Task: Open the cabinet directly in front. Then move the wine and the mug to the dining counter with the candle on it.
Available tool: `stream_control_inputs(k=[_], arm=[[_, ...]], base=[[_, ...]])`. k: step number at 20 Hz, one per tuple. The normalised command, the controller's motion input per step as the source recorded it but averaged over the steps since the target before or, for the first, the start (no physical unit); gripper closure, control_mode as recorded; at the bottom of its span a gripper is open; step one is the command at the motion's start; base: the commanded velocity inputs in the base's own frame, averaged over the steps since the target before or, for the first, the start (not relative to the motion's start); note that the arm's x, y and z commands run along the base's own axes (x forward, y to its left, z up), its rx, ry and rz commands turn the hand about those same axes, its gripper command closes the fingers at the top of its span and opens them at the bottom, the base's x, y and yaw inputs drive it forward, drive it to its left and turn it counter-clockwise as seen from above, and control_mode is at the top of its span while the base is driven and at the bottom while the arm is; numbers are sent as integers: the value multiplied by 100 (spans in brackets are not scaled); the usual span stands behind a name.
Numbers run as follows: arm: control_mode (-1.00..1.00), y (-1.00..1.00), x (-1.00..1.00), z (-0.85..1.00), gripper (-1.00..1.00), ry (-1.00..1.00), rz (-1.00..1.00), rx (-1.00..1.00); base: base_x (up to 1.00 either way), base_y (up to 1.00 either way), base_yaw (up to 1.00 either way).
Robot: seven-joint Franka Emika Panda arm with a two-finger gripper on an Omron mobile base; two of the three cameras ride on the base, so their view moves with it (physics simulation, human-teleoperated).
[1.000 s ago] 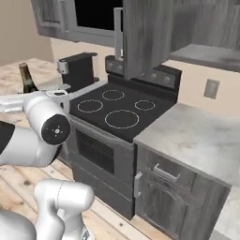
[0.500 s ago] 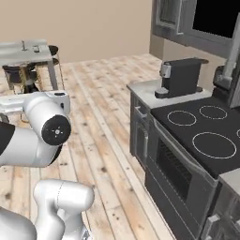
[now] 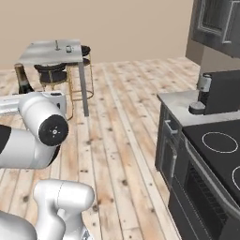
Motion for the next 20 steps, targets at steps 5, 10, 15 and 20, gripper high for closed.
stream_control_inputs(k=[5,10,15,20], arm=[[100,0,0,0,100,0,0,0],[100,0,0,0,100,0,0,0],[100,0,0,0,100,0,0,0],[100,0,0,0,100,0,0,0]], base=[[100,1,2],[100,33,0],[100,94,0],[100,100,0]])
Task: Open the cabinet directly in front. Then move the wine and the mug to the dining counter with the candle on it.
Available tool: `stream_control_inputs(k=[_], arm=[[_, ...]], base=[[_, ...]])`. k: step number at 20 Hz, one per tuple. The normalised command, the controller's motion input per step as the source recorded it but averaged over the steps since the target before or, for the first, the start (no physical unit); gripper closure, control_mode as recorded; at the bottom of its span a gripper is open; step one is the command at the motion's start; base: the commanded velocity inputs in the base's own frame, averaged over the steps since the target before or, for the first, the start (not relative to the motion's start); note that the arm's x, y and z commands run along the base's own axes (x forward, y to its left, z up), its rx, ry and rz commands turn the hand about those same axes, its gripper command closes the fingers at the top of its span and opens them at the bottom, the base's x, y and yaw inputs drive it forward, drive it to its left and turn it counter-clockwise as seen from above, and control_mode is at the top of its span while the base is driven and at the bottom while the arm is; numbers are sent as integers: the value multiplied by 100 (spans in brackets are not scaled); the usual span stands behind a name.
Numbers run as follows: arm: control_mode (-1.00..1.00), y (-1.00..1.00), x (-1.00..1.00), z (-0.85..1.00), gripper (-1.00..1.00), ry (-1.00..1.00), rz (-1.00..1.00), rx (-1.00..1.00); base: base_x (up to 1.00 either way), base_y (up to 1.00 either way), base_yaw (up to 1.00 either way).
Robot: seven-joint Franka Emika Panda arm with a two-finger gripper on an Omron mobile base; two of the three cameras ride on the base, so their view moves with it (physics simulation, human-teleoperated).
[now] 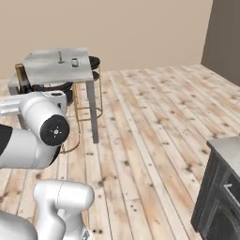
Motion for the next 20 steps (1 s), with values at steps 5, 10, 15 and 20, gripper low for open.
stream_control_inputs(k=[5,10,15,20], arm=[[100,0,0,0,100,0,0,0],[100,0,0,0,100,0,0,0],[100,0,0,0,100,0,0,0],[100,0,0,0,100,0,0,0]], base=[[100,100,0],[100,97,11],[100,56,28],[84,-41,22]])
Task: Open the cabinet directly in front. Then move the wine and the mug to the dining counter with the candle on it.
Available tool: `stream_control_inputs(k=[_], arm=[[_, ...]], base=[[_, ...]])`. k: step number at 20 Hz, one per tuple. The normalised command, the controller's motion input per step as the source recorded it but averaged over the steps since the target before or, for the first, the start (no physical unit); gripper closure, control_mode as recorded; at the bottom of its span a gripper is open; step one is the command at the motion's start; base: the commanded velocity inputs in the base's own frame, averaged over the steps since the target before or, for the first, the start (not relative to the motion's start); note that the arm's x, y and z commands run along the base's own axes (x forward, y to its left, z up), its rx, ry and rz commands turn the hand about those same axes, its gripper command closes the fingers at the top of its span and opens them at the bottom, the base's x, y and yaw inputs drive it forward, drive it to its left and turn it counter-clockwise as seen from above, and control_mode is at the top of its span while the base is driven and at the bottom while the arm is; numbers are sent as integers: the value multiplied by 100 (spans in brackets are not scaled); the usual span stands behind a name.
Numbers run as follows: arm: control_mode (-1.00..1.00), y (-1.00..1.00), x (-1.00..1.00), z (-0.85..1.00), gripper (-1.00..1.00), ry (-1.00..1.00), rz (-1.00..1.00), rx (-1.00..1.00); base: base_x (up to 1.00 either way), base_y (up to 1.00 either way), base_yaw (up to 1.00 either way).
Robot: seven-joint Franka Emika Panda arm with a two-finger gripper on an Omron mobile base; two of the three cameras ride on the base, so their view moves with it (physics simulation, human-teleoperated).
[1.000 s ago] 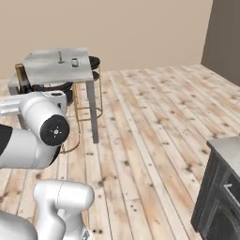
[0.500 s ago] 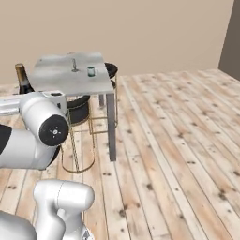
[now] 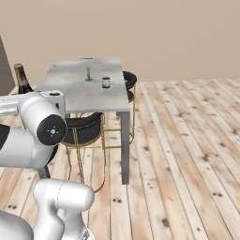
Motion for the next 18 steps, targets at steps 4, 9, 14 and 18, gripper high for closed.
stream_control_inputs(k=[4,9,14,18], arm=[[100,0,0,0,100,0,0,0],[100,0,0,0,100,0,0,0],[100,0,0,0,100,0,0,0],[100,0,0,0,100,0,0,0]], base=[[64,-100,20],[50,-100,19],[79,-64,22],[100,-16,14]])
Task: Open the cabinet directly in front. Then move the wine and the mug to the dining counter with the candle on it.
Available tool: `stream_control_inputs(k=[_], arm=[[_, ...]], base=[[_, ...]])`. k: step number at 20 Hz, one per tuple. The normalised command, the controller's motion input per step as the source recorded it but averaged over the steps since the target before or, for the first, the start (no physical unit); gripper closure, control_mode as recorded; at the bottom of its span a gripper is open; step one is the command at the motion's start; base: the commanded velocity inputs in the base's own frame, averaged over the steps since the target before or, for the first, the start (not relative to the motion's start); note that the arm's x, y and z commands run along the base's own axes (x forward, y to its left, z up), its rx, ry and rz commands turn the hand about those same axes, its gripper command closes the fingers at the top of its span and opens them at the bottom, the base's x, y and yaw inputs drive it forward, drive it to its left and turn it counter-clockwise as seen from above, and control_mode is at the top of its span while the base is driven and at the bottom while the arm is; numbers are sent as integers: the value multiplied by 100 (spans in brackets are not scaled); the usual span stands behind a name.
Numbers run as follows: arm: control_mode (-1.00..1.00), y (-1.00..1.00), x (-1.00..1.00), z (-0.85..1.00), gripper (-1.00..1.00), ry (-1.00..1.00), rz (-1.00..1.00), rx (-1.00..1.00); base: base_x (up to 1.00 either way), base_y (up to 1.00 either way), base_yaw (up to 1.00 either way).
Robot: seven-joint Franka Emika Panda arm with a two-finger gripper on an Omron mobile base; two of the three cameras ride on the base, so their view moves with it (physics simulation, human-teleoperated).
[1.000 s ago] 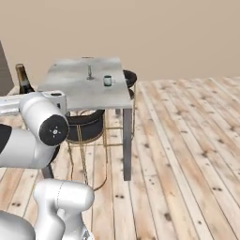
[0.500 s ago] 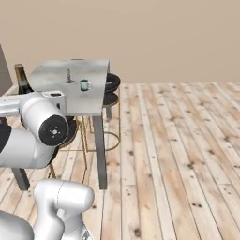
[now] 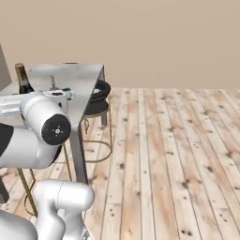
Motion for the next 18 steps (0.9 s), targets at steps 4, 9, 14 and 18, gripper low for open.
stream_control_inputs(k=[4,9,14,18], arm=[[100,0,0,0,100,0,0,0],[100,0,0,0,100,0,0,0],[100,0,0,0,100,0,0,0],[100,0,0,0,100,0,0,0]], base=[[95,-8,6],[62,-17,4],[3,-42,5],[0,4,0]])
